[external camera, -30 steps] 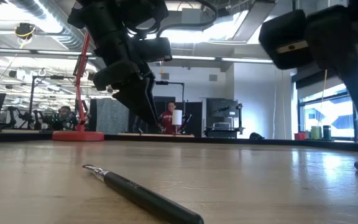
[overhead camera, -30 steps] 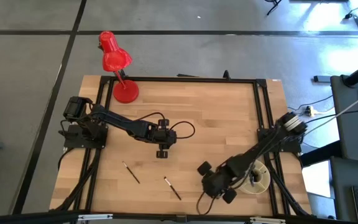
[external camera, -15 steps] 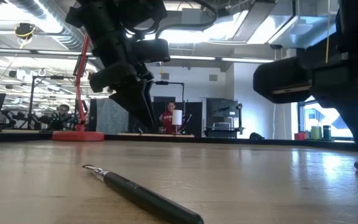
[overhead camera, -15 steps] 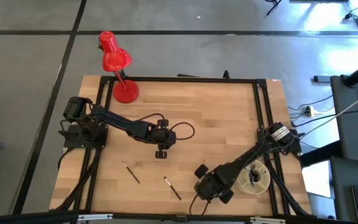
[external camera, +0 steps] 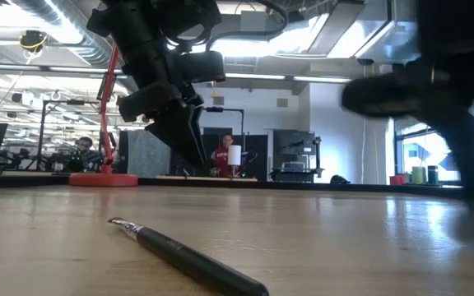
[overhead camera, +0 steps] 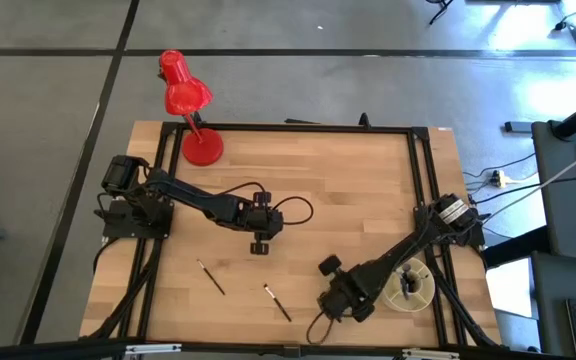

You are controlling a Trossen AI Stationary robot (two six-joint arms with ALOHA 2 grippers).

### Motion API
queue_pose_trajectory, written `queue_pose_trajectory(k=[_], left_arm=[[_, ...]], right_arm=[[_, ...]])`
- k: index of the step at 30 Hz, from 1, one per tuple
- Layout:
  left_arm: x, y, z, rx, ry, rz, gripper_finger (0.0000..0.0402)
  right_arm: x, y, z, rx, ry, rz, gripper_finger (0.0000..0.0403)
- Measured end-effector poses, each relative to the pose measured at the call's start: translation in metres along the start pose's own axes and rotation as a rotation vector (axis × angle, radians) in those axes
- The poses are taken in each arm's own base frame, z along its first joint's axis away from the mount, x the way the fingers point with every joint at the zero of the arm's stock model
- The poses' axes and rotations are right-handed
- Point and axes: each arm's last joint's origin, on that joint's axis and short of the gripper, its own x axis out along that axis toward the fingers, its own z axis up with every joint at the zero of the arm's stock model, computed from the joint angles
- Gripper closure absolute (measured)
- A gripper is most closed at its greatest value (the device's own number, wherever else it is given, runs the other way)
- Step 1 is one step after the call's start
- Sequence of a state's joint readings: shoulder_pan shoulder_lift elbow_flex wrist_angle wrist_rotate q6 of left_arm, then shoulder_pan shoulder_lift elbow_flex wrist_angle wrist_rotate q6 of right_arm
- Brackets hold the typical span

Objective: Pick & Place Makeup Supplies
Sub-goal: Put the makeup brush into the organizer

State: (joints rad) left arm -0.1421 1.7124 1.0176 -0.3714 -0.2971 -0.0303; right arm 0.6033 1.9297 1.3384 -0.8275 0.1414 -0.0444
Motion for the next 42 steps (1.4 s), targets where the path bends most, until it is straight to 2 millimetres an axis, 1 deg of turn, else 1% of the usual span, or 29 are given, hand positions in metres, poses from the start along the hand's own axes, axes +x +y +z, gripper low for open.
queue_pose_trajectory(k=[1, 3, 6, 8, 11, 13, 15, 17, 19, 21, 23, 25, 28, 32, 35, 37, 42], left_arm=[[0.000, 0.000, 0.000, -0.001, 0.000, 0.000, 0.0267], [0.000, 0.000, 0.000, -0.008, 0.000, 0.000, 0.0267], [0.000, 0.000, 0.000, -0.010, -0.001, -0.001, 0.0267], [0.000, 0.000, 0.000, -0.011, 0.000, -0.002, 0.0267], [0.000, 0.000, 0.000, -0.021, -0.001, -0.003, 0.0267], [0.000, 0.000, 0.000, -0.034, 0.000, -0.003, 0.0267], [0.000, 0.000, 0.000, -0.037, -0.001, -0.002, 0.0267], [0.000, 0.000, 0.000, -0.038, -0.001, -0.003, 0.0267], [0.000, 0.000, 0.000, -0.056, -0.001, -0.003, 0.0267], [0.000, 0.000, 0.000, -0.069, -0.001, -0.003, 0.0267], [0.000, -0.001, 0.000, -0.082, -0.001, -0.004, 0.0267], [-0.001, -0.002, 0.000, -0.090, -0.001, -0.006, 0.0267], [-0.001, -0.005, 0.000, -0.093, -0.003, -0.010, 0.0267], [-0.002, -0.008, 0.000, -0.084, -0.006, -0.014, 0.0267], [-0.003, -0.009, 0.000, -0.096, -0.006, -0.014, 0.0267], [-0.003, -0.009, 0.000, -0.107, -0.007, -0.014, 0.0267], [-0.003, -0.009, 0.000, -0.120, -0.007, -0.014, 0.0267]], right_arm=[[-0.009, -0.003, 0.000, 0.030, -0.035, -0.039, 0.0364], [-0.035, -0.009, -0.003, 0.089, -0.090, -0.139, 0.0364], [-0.071, -0.017, -0.018, 0.184, -0.163, -0.256, 0.0364], [-0.098, -0.021, -0.033, 0.267, -0.236, -0.322, 0.0364], [-0.143, -0.024, -0.065, 0.428, -0.395, -0.425, 0.0364], [-0.164, -0.018, -0.092, 0.543, -0.482, -0.458, 0.0364], [-0.180, -0.008, -0.120, 0.647, -0.577, -0.433, 0.0364], [-0.189, 0.006, -0.148, 0.713, -0.680, -0.374, 0.0364], [-0.189, 0.020, -0.171, 0.739, -0.764, -0.320, 0.0364], [-0.185, 0.031, -0.189, 0.750, -0.828, -0.261, 0.0359], [-0.178, 0.039, -0.202, 0.755, -0.876, -0.209, 0.0352], [-0.168, 0.048, -0.209, 0.741, -0.900, -0.146, 0.0348], [-0.151, 0.063, -0.211, 0.706, -0.928, -0.080, 0.0351], [-0.130, 0.081, -0.209, 0.690, -0.967, -0.013, 0.0357], [-0.120, 0.091, -0.208, 0.666, -0.970, 0.004, 0.0354], [-0.116, 0.093, -0.208, 0.650, -0.959, -0.003, 0.0351], [-0.114, 0.097, -0.208, 0.635, -0.937, 0.018, 0.0348]])
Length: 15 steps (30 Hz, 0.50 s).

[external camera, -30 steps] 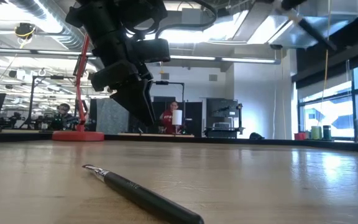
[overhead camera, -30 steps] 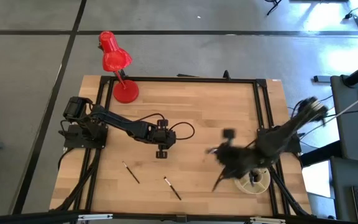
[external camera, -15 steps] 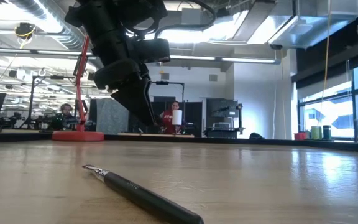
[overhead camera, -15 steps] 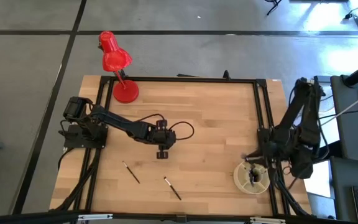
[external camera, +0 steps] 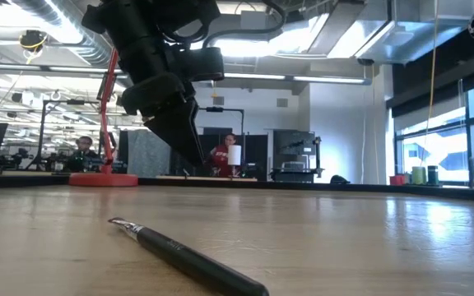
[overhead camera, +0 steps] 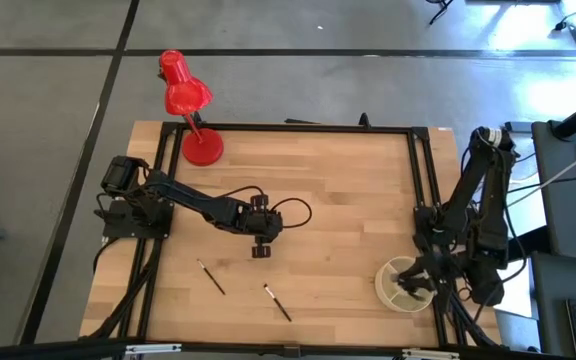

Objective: Pick & Place Makeup Supplies
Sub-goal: Put the makeup brush into the organizer

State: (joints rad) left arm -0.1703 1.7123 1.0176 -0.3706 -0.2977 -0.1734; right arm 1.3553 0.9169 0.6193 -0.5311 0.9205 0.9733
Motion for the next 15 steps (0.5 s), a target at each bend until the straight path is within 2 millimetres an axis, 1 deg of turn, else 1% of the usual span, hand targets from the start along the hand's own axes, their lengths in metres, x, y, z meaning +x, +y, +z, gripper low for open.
queue_pose_trajectory(k=[5, 8, 12, 15], left_arm=[[0.0000, 0.0000, 0.0000, 0.000, 0.000, 0.000, 0.0267], [0.0000, -0.0003, -0.0001, 0.000, 0.002, -0.008, 0.0267], [-0.0010, -0.0046, -0.0036, 0.015, 0.041, -0.080, 0.0267], [-0.0022, -0.0077, -0.0071, 0.034, 0.066, -0.078, 0.0267]], right_arm=[[-0.0006, 0.0009, -0.0020, 0.067, 0.053, 0.032, 0.0341], [-0.0007, 0.0018, -0.0031, 0.113, 0.095, 0.057, 0.0325], [-0.0008, 0.0009, -0.0052, 0.163, 0.143, 0.062, 0.0298], [-0.0009, -0.0009, -0.0065, 0.162, 0.156, 0.049, 0.0287]])
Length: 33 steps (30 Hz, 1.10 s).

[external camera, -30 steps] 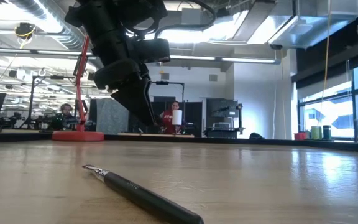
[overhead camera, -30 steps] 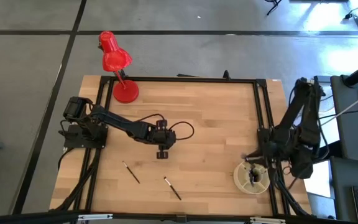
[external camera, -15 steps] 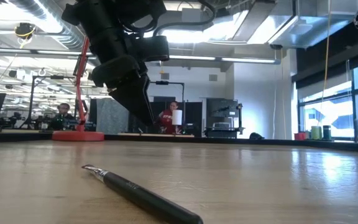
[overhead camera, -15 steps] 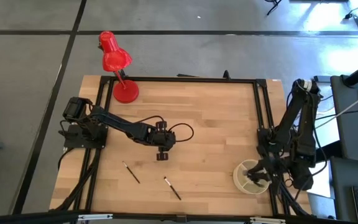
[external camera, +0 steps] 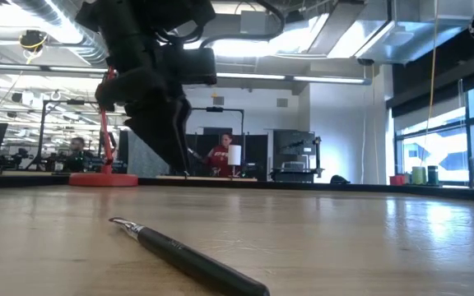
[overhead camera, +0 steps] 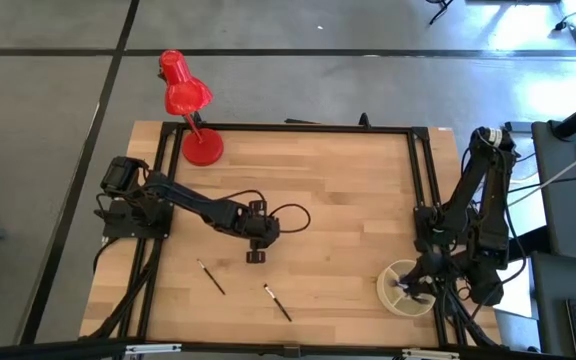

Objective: Pick & Place Makeup Supplies
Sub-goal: Put the makeup brush into the organizer

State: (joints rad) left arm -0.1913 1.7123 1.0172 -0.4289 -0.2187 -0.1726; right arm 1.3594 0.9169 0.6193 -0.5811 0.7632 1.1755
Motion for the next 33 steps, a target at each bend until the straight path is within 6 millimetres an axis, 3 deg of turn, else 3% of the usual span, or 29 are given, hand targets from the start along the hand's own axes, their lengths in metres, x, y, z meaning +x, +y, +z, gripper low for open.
queue_pose_trajectory(k=[6, 11, 19, 24, 33], left_arm=[[0.000, -0.001, -0.001, 0.008, -0.001, 0.020, 0.0267], [0.000, -0.001, 0.001, 0.004, -0.020, 0.017, 0.0268], [-0.007, -0.008, 0.038, -0.009, -0.393, -0.092, 0.0268], [-0.002, -0.012, 0.050, 0.054, -0.533, -0.109, 0.0268], [0.028, -0.004, 0.046, 0.024, -0.482, -0.027, 0.0268]], right_arm=[[-0.004, -0.001, 0.004, -0.032, -0.013, -0.039, 0.0284], [-0.019, 0.010, 0.027, -0.085, -0.106, -0.059, 0.0284], [-0.038, 0.022, 0.064, -0.139, -0.361, -0.153, 0.0283], [-0.019, 0.003, 0.076, 0.023, -0.250, -0.241, 0.0283], [0.035, -0.060, 0.099, 0.230, 0.036, -0.550, 0.0283]])
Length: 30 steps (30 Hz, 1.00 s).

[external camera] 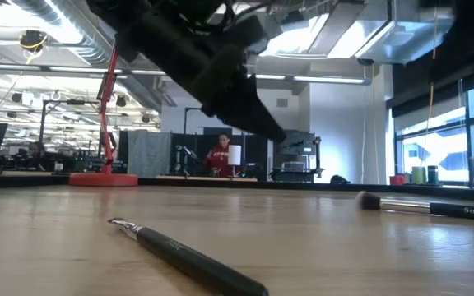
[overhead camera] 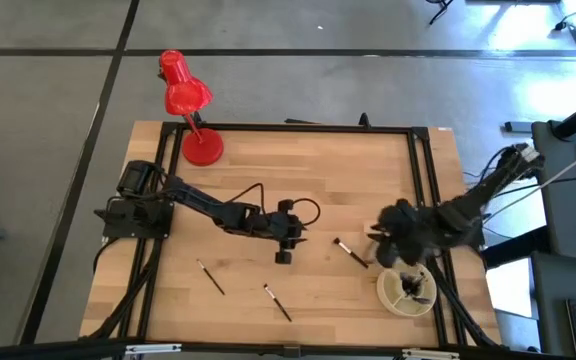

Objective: Pick & Place Makeup Supplies
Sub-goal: Put the makeup brush into the organizer

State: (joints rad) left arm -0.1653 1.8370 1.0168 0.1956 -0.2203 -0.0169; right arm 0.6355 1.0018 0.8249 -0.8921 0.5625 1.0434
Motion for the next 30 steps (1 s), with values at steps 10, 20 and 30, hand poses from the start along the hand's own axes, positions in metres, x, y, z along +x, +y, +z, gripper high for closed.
queue_pose_trajectory(k=[10, 20, 30], left_arm=[[-0.010, 0.012, -0.003, -0.065, 0.098, 0.106, 0.0268], [-0.041, 0.015, 0.011, -0.085, 0.102, 0.165, 0.0268], [-0.057, 0.012, 0.019, -0.051, 0.067, 0.197, 0.0268]], right_arm=[[0.090, -0.006, 0.036, 0.042, 0.297, 0.032, 0.0283], [0.141, -0.020, 0.038, -0.084, 0.443, -0.059, 0.0283], [0.143, -0.014, 0.059, 0.043, 0.409, 0.015, 0.0283]])
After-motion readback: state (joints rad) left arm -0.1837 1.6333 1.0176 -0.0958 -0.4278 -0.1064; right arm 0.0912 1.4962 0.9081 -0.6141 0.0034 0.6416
